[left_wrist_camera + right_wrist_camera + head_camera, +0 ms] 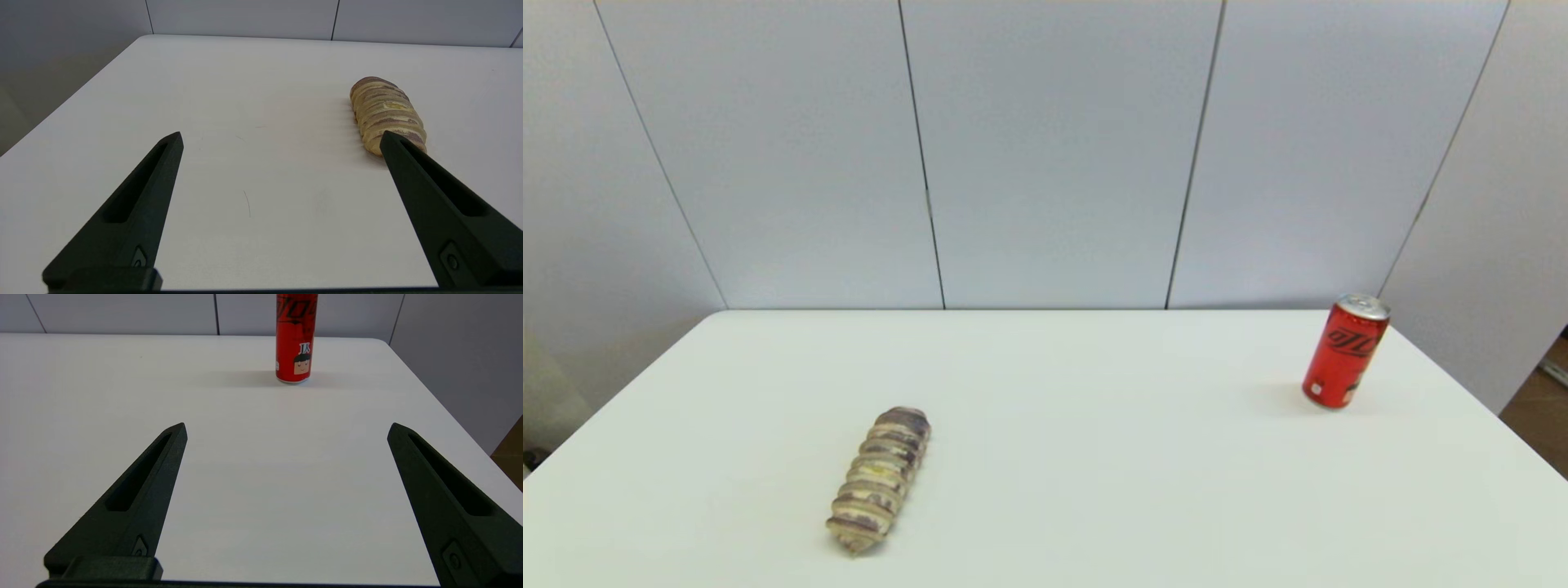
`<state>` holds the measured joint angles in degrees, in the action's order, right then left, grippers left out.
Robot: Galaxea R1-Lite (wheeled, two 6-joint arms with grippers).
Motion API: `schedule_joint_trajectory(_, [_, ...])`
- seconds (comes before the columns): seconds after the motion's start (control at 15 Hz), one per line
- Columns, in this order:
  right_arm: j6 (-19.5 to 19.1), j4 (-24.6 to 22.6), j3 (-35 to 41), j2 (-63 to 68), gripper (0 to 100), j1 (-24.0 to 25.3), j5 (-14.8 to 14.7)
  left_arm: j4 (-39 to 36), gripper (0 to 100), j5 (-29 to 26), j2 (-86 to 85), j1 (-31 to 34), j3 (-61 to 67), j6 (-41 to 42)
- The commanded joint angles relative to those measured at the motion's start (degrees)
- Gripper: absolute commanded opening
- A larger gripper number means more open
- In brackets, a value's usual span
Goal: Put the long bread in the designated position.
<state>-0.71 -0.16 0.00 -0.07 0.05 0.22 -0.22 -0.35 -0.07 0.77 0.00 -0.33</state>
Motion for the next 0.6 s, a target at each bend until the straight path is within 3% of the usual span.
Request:
schedule_joint_trajectory(0.07, [0.0,0.0,0.1,0.1,100,0.0,0.0,0.0,100,0.0,0.1,0.0,0.0,0.0])
schedule_joint_trajectory(0.6, [-0.1,0.0,0.1,0.1,100,0.0,0.0,0.0,100,0.0,0.1,0.0,0.0,0.0])
